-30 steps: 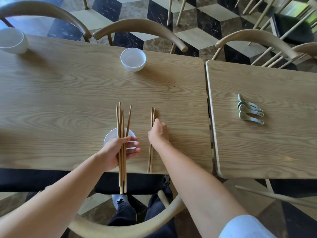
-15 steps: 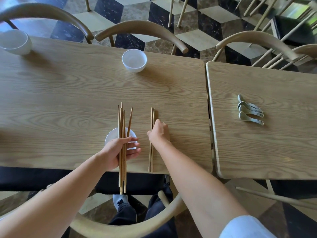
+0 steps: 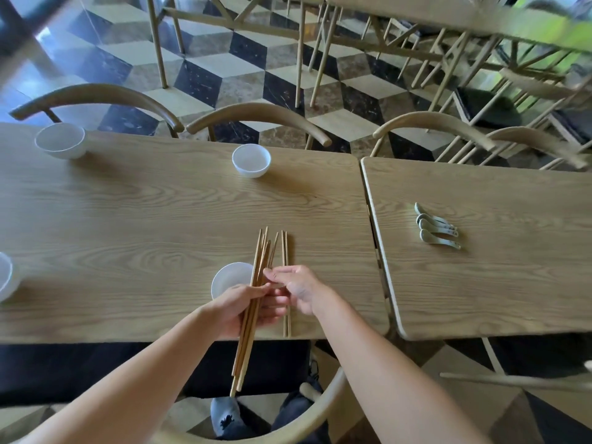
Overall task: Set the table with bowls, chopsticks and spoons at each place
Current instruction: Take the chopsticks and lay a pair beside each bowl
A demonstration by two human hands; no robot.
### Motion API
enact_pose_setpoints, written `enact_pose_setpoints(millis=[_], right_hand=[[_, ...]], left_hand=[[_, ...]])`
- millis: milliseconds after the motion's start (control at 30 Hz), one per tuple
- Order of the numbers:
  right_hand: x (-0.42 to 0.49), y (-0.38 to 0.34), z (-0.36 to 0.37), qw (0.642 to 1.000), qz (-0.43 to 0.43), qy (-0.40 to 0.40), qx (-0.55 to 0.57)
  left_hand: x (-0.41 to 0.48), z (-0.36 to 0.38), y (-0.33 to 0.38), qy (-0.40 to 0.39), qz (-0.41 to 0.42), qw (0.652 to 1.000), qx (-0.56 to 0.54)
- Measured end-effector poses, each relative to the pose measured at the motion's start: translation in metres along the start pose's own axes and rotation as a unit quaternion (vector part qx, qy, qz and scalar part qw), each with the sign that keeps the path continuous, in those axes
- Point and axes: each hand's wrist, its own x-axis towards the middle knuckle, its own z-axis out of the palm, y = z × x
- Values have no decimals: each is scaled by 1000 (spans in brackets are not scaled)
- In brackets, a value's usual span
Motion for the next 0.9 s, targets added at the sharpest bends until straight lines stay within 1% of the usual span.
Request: enact_pose_setpoints(millis=[67,200,267,400,567,667,767,900], right_hand=[[-8,5,5,999,-11,34,3],[-23,14,13,999,-21,35,34],[-29,16,18,998,-29,47,35],[-35,17,24,994,-63,83,37],[-42,8,21,981,-102,145,82],[-43,10,23,986,-85,128,67],[-43,19,29,991,-70,106,41],[-44,26,33,992,-72,103,31]], left_hand=[[-9,-1,-3,-28,-5,1000,14],[-30,-8,-5,-84,-18,995,56],[-37,-12,-7,-92,-13,994,56],[-43,-22,-16,-68,20,997,41],[-53,-35,-25,-47,31,995,86],[-56,-37,-27,-26,51,992,111],[-56,-39,-28,-19,60,992,109],[-57,-40,-29,-20,59,992,106]])
